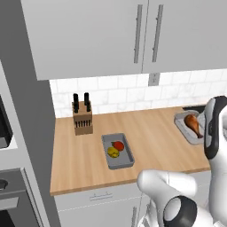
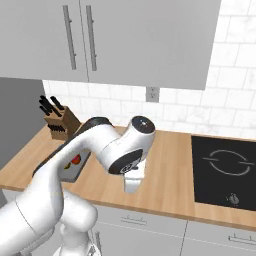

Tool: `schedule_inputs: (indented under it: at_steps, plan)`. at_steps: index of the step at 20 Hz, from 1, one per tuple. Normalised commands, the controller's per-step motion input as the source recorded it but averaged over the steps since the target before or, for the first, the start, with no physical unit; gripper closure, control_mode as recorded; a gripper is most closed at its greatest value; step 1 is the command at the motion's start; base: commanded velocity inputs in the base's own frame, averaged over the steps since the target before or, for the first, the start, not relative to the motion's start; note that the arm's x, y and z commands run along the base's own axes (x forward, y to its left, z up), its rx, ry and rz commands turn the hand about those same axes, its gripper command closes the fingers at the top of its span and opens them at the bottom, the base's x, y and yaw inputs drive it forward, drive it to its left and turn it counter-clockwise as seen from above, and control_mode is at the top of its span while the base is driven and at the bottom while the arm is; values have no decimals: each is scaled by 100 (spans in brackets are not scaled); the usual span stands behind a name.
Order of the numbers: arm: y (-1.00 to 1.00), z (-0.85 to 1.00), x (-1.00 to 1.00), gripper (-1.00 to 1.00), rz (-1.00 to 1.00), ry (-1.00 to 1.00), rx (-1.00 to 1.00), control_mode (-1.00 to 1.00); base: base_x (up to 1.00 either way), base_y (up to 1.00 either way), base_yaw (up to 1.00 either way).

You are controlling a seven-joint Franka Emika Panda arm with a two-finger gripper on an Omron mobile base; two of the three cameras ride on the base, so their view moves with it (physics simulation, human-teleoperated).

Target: Take the meat container that has the chicken drumstick and place it on the second highest rack of the freezer. Then take the vegetable container that has the tomato and lemon and place it on the highest rack of the freezer.

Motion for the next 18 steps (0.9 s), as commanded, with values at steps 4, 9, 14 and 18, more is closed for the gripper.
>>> schedule_inputs:
  at_steps: [4, 9, 14, 18]
  plan:
    - [63, 96, -39, 100, 4, -8, -15, -100, 0, 0, 0]
    - [49, 70, -17, 100, 0, -2, 3, -100, 0, 0, 0]
    - [39, 36, -7, 100, 0, 0, 6, -100, 0, 0, 0]
    - [30, 8, -27, 100, 0, -5, 0, -100, 0, 0, 0]
